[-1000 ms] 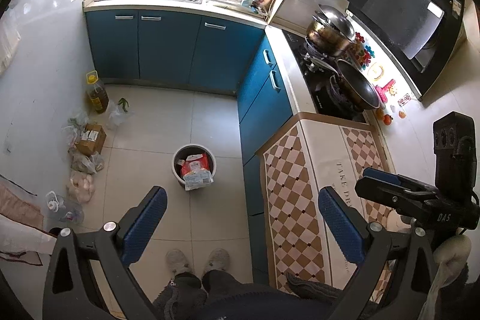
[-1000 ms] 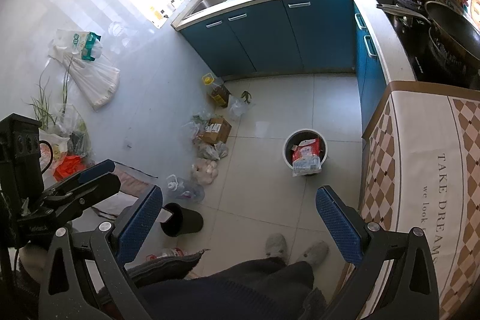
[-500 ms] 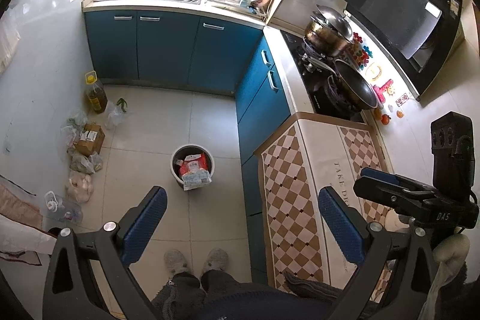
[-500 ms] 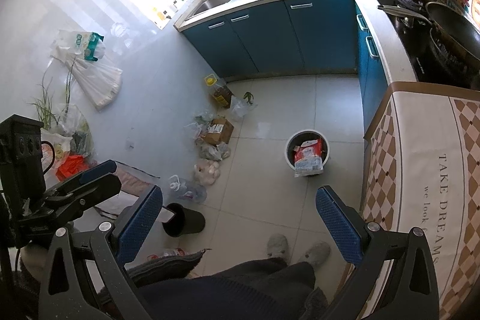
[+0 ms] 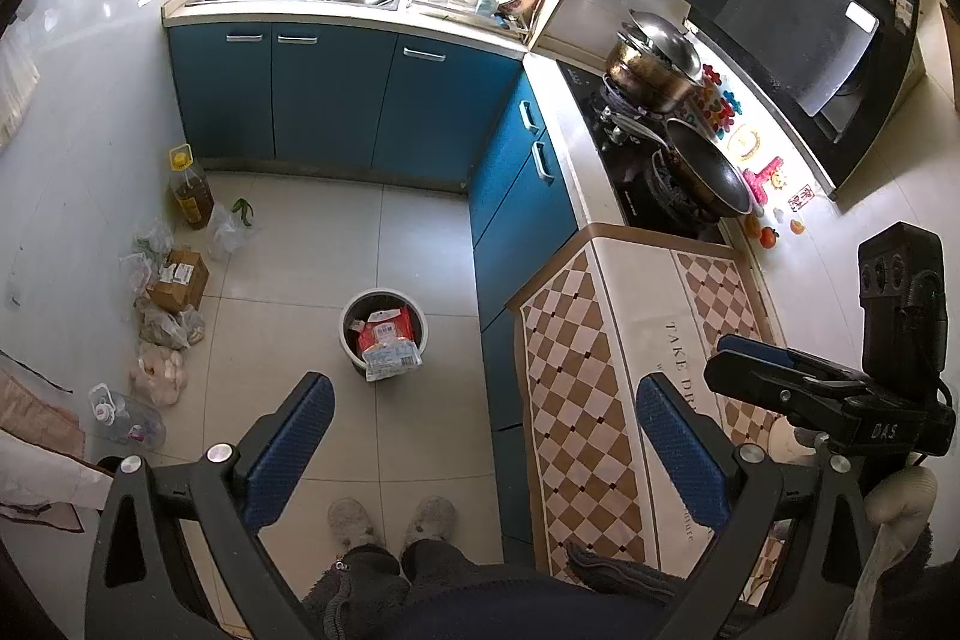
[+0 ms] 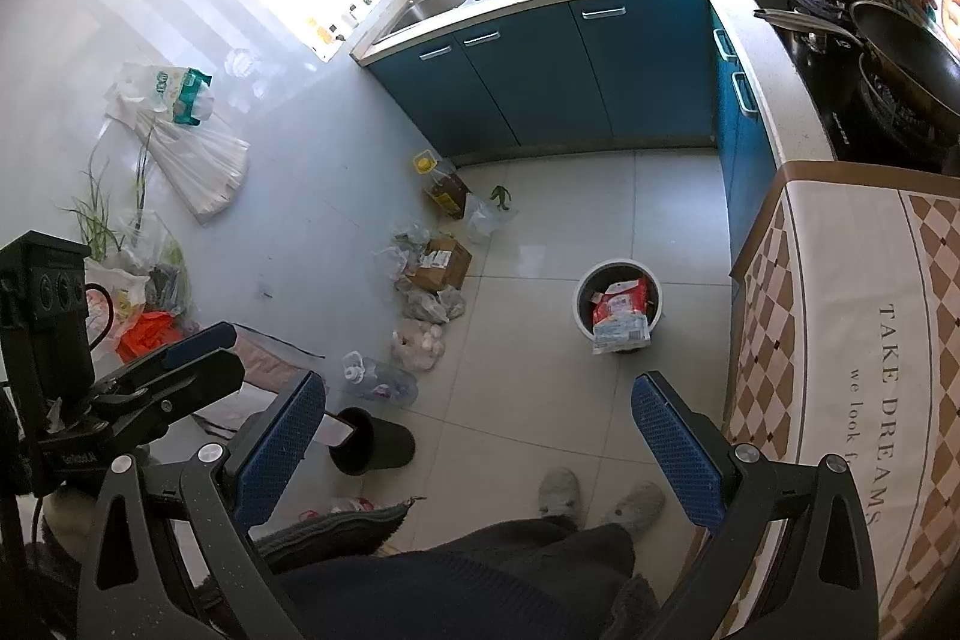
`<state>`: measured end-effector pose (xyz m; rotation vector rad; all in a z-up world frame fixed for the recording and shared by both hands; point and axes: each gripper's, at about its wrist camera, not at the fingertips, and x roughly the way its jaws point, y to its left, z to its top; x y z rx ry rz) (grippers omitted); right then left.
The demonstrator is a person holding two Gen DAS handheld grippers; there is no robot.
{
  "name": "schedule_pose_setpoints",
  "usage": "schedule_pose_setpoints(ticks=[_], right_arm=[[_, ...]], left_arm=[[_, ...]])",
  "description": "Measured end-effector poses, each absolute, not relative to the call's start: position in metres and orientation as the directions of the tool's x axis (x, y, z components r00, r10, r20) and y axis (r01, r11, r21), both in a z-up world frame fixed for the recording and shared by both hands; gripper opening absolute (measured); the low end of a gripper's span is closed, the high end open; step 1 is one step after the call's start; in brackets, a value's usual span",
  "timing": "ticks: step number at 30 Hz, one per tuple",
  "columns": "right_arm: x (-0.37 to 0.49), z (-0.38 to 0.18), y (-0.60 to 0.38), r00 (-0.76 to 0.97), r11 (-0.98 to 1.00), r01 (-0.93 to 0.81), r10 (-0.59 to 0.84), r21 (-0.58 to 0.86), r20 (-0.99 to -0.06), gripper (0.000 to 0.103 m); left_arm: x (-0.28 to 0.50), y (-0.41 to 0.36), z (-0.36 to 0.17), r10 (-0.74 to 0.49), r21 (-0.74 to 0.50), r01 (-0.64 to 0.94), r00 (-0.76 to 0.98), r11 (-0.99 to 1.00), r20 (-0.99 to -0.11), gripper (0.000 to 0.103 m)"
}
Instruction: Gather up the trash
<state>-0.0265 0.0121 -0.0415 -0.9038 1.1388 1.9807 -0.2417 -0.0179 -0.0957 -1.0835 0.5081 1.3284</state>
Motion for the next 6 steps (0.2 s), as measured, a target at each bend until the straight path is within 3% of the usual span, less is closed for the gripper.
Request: schedule_pose_setpoints(ticks=[6], right_arm=[[-0.0273,-0.0396,0.0110,-0.536,-0.392,-0.812,0.208,0.432,-0.818,0.103]], left_arm=[[-0.2354,-0.0153,-0.0889,0.524,-0.340,-0.934,0.236,-0.111,-0.819,0.103]])
